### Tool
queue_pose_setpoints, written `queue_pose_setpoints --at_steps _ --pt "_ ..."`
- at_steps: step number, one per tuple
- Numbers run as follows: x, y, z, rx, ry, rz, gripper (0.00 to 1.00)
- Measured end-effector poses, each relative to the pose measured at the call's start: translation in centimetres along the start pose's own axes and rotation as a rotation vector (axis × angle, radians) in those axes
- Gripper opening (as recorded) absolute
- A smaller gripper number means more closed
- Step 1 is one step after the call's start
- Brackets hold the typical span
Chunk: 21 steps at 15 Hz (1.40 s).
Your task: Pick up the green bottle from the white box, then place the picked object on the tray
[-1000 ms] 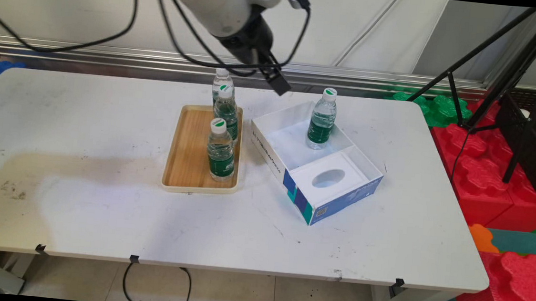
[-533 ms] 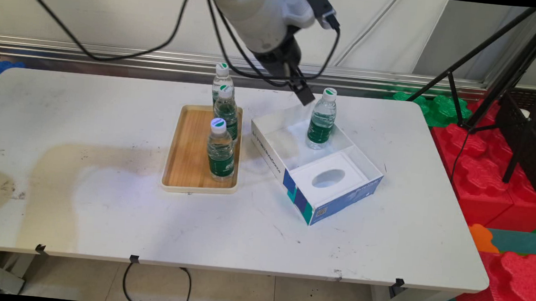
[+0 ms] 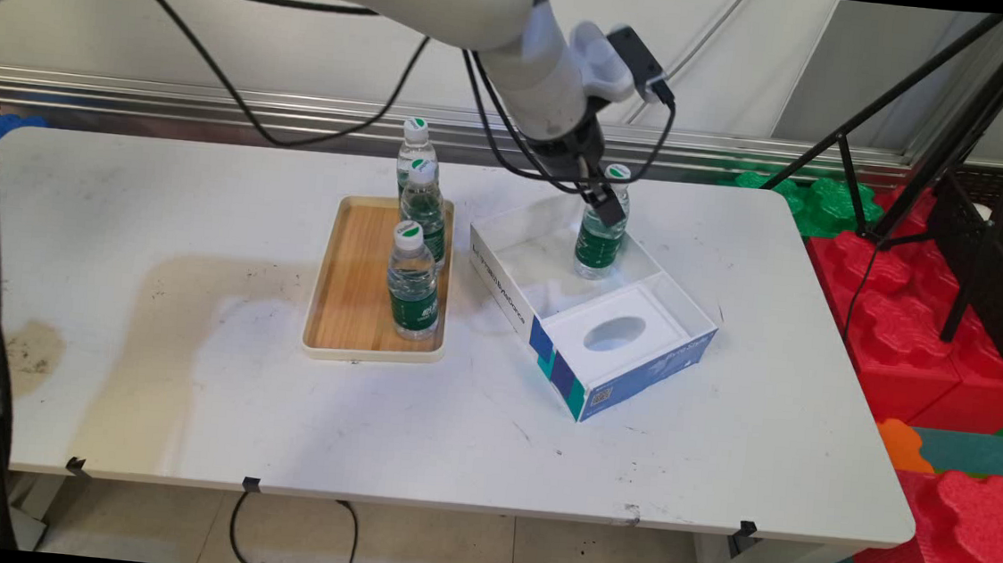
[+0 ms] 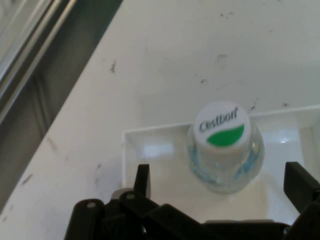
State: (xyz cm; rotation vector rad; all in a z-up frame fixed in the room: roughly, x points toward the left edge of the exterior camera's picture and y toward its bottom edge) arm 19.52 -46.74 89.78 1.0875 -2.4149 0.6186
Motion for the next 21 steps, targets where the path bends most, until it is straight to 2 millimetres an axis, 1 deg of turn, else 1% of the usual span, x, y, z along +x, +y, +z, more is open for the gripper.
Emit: queue_pose_setpoints --at_steps 4,8,9,12,15,17,20,21 --pt "0.6 0.2 2.9 -0.033 0.0 -0.005 1.0" --pt "1.0 0.4 5.1 -0.051 0.002 -0.012 1.0" --pt "1.0 0.5 5.4 -0.053 0.004 -0.013 0.0" --pt "1.1 0.5 5.8 -0.051 0.01 -0.016 0.0" --pt "1.2 0.7 5.5 -0.044 0.02 -0.012 0.0" --pt "1.4 0.9 4.6 -0.036 0.035 -0.015 0.0" --pt "2.0 1.1 2.6 -0.017 0.061 -0.023 0.0" --pt "2.2 1.1 1.6 -0.008 0.07 -0.026 0.0"
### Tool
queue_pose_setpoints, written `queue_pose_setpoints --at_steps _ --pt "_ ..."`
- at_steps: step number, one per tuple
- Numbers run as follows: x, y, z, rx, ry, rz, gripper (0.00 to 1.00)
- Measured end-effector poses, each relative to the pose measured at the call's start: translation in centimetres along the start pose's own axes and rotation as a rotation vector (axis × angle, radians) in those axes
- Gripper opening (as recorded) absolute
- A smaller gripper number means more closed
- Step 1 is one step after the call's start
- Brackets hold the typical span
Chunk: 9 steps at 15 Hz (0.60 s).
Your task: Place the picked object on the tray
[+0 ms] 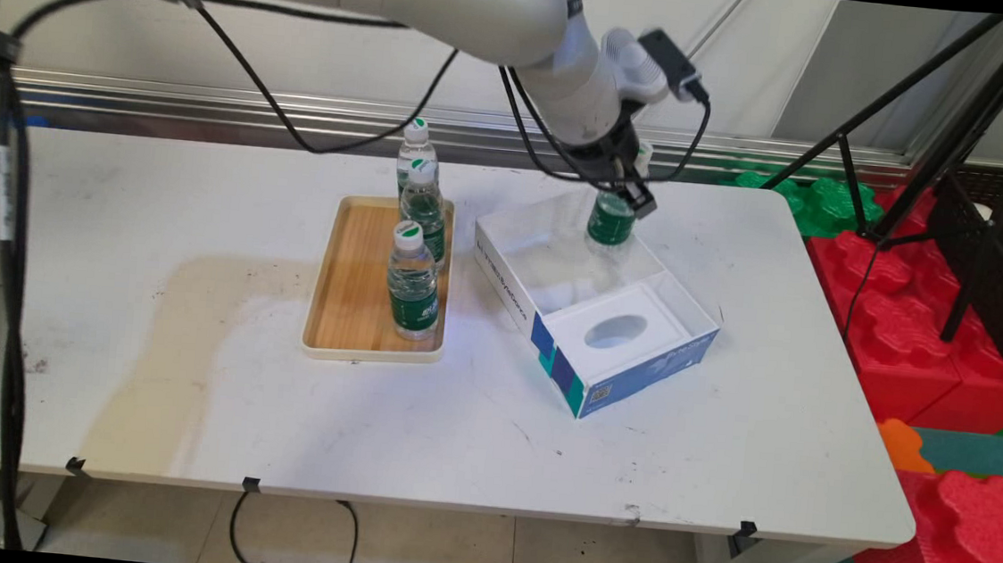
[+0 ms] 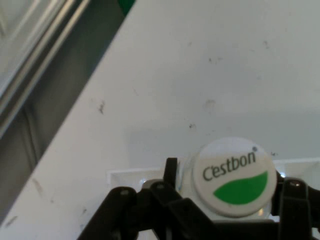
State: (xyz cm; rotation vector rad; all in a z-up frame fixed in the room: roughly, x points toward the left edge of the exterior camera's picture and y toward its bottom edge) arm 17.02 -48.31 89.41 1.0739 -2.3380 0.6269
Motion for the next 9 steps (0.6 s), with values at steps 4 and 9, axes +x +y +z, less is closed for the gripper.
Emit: queue_pose_setpoints --at_steps 4,9 --pt "0.9 0.1 -5.4 0.037 0.039 -0.001 0.0" --pt "-0.1 -0.4 -12.9 0.073 0.064 0.004 0.0"
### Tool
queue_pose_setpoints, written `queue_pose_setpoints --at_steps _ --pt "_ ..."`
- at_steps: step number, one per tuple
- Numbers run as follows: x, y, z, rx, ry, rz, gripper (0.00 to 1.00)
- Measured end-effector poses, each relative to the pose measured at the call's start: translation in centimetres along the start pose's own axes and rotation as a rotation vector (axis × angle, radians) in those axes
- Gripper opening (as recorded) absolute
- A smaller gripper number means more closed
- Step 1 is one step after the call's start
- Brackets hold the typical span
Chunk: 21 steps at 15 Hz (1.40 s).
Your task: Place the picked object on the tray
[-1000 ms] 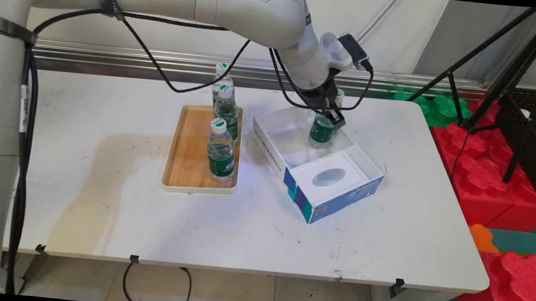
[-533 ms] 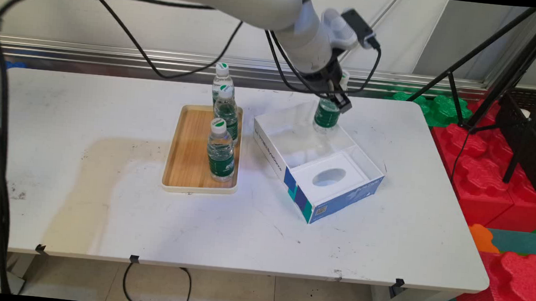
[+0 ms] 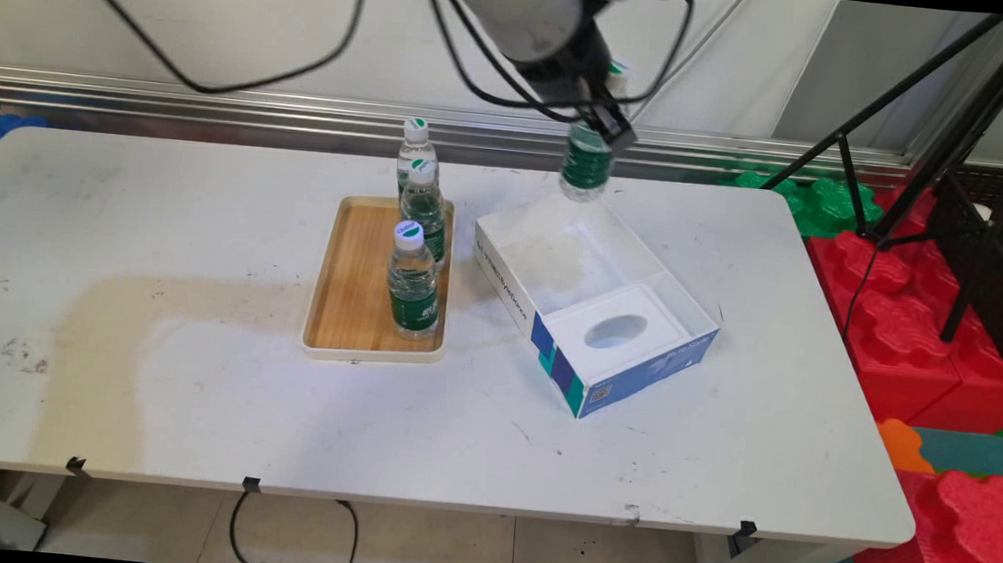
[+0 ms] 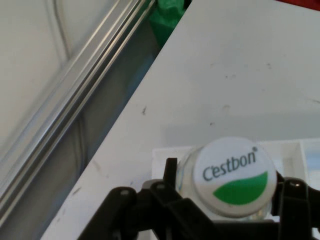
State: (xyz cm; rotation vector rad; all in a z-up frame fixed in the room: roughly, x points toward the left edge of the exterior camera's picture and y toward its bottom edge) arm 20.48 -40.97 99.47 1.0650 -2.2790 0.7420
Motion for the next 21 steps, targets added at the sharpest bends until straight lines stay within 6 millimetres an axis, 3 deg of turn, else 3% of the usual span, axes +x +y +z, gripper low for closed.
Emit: queue_pose_setpoints --at_steps 5,12,21 --pt "-2.8 -1.4 -6.9 0.028 0.016 -0.021 0.0" --pt "-9.8 -2.7 -15.5 0.072 0.014 -0.154 0.0" --pt "-17.1 -3.1 -21.4 0.084 -0.035 -0.258 0.0"
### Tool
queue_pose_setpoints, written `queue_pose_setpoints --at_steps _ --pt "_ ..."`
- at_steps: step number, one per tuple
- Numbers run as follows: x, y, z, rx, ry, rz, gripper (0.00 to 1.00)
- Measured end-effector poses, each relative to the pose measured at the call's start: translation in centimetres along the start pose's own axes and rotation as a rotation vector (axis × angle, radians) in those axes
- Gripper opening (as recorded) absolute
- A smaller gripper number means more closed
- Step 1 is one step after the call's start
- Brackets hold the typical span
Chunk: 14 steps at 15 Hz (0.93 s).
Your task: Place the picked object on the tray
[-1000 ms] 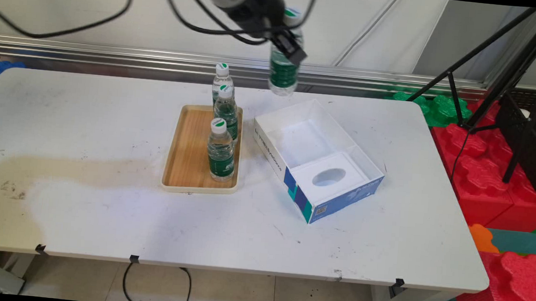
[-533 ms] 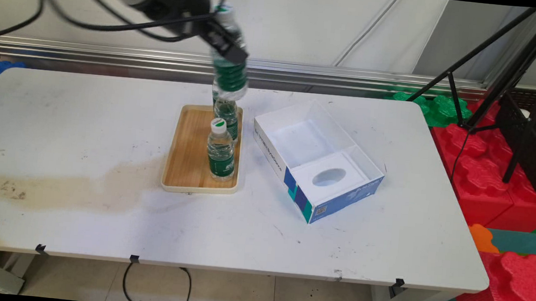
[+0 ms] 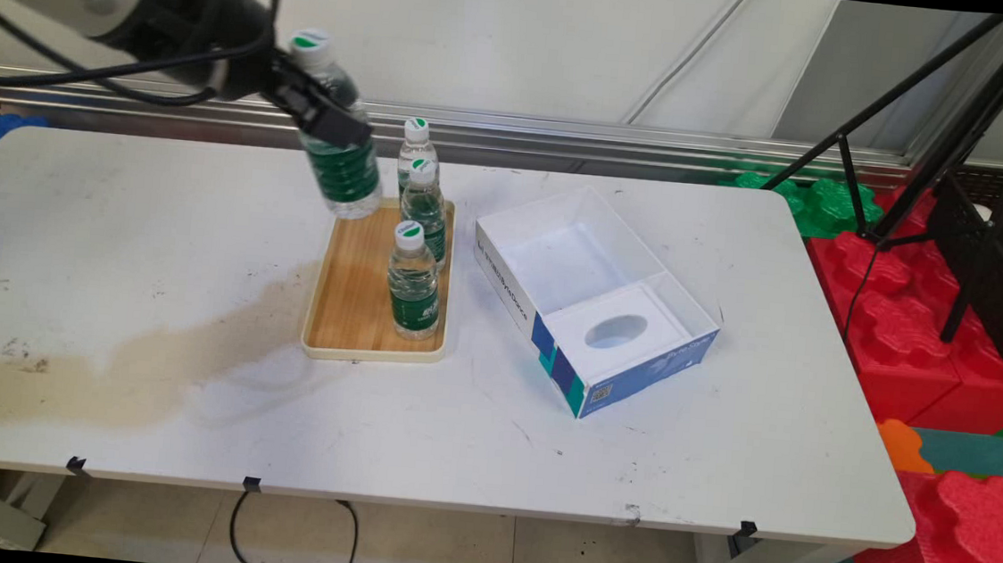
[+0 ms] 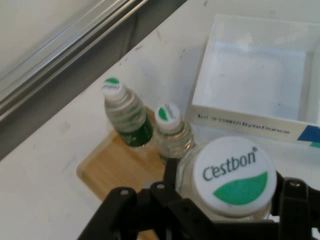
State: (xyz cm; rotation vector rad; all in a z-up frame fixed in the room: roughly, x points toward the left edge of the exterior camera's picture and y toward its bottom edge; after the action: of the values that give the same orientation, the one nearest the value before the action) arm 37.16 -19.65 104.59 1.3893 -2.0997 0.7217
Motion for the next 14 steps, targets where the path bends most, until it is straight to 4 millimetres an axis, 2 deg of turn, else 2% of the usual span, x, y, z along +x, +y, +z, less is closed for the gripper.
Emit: queue_pose_setpoints --at_steps 3,6,14 --pt "-1.3 -0.8 -0.2 0.022 -0.004 -0.046 0.0" --pt "-2.0 -2.0 0.8 0.058 -0.001 -0.104 0.0" --pt "-2.3 -4.8 6.6 0.085 -0.047 -0.142 0.0"
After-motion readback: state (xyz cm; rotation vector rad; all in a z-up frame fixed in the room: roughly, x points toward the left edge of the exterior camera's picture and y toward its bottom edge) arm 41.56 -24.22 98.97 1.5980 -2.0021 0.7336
